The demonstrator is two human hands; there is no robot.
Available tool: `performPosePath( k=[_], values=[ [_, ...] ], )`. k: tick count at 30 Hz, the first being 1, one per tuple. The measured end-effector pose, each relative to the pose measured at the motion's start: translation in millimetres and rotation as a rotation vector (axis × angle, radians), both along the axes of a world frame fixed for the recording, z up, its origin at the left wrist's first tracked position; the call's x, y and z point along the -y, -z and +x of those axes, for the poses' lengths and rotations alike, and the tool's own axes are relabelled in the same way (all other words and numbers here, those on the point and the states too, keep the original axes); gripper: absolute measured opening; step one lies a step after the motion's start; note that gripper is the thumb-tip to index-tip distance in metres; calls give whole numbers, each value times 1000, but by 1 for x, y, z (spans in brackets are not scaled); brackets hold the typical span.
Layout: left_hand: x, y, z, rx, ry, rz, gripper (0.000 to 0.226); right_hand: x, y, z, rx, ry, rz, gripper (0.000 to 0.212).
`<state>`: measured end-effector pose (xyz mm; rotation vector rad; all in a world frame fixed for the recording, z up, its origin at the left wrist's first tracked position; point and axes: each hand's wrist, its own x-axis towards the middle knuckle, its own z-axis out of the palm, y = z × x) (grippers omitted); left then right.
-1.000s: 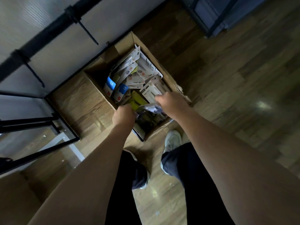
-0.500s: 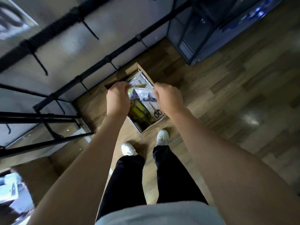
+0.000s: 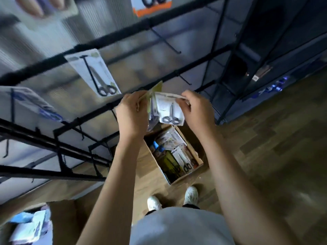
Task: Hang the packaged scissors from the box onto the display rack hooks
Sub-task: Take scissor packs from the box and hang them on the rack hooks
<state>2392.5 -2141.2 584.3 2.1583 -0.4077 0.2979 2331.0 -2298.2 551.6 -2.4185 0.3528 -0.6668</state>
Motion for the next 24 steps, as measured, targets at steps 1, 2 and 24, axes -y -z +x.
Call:
performPosePath(
  k=[1, 2, 24],
  values=[
    [-6, -10, 0, 27, -14, -20, 20, -4, -11, 4, 39, -15, 16, 15],
    [-13, -19, 0, 43, -40, -42, 18, -8, -21, 9, 73, -32, 23, 15],
    [-148, -53, 20, 129, -423, -238, 7, -108, -76, 97, -133, -623, 242, 9]
  ],
)
